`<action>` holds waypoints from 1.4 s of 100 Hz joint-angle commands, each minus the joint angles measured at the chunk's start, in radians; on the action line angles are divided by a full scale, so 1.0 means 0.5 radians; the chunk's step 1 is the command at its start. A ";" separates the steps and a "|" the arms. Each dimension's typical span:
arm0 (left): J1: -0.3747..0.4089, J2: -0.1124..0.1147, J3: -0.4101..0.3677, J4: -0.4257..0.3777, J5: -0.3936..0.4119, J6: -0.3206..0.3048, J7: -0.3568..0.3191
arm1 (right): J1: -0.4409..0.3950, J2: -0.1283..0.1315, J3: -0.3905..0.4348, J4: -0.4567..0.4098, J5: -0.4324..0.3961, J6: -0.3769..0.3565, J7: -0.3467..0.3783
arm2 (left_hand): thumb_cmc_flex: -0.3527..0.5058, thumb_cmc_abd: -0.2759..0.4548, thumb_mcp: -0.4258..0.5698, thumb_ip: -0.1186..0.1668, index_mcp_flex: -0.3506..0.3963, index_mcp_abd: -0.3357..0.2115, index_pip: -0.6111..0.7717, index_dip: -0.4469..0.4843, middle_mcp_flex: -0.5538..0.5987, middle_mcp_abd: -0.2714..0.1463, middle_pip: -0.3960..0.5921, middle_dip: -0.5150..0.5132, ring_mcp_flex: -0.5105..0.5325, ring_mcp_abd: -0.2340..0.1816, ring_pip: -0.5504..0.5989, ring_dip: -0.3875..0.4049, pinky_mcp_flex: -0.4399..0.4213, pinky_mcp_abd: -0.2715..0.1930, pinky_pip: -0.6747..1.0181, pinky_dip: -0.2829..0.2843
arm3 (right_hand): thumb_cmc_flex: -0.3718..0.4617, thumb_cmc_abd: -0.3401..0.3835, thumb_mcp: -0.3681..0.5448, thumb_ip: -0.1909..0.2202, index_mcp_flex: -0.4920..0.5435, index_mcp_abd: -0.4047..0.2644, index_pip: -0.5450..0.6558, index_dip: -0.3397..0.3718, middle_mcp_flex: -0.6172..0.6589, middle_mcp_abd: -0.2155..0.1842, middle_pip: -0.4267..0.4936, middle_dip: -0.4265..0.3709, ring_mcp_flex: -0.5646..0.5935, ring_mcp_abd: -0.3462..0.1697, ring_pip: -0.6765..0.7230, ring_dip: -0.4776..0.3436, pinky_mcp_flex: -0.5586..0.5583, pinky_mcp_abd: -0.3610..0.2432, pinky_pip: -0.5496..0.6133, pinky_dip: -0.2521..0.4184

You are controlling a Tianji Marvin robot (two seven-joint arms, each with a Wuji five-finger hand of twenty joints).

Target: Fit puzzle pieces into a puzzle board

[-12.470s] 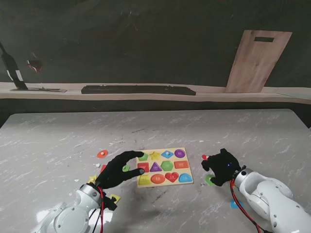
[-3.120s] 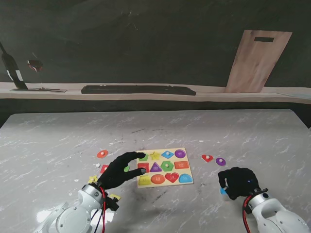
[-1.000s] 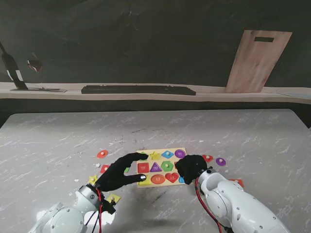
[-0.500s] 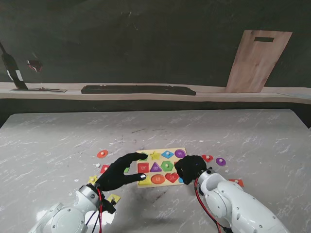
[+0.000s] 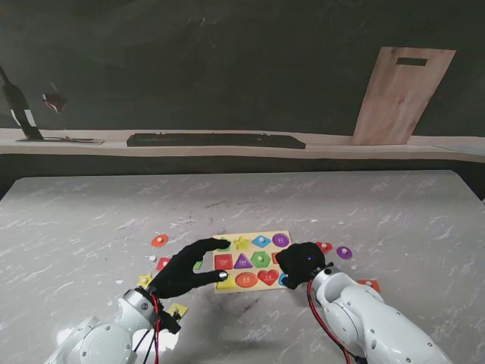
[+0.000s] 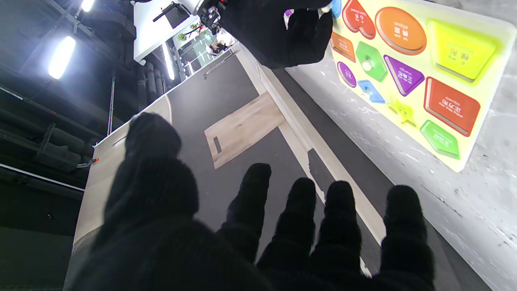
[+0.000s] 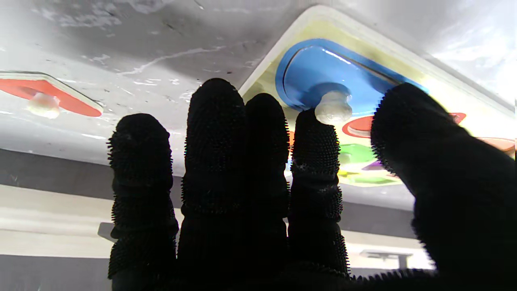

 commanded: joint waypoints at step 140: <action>-0.016 -0.005 0.027 0.012 -0.018 0.039 -0.010 | -0.414 0.107 0.986 -0.095 -0.551 -0.306 -0.144 | 0.019 0.085 -0.061 0.075 0.008 -0.064 -0.008 -0.042 -0.018 -0.039 -0.004 -0.014 -0.019 -0.055 -0.011 0.017 -0.009 -0.176 -0.027 0.043 | -0.186 0.463 -0.202 0.216 -0.612 -0.222 -0.436 0.450 -0.892 -0.085 0.221 0.221 -0.829 -0.074 0.102 0.157 -0.590 -0.042 -0.053 0.152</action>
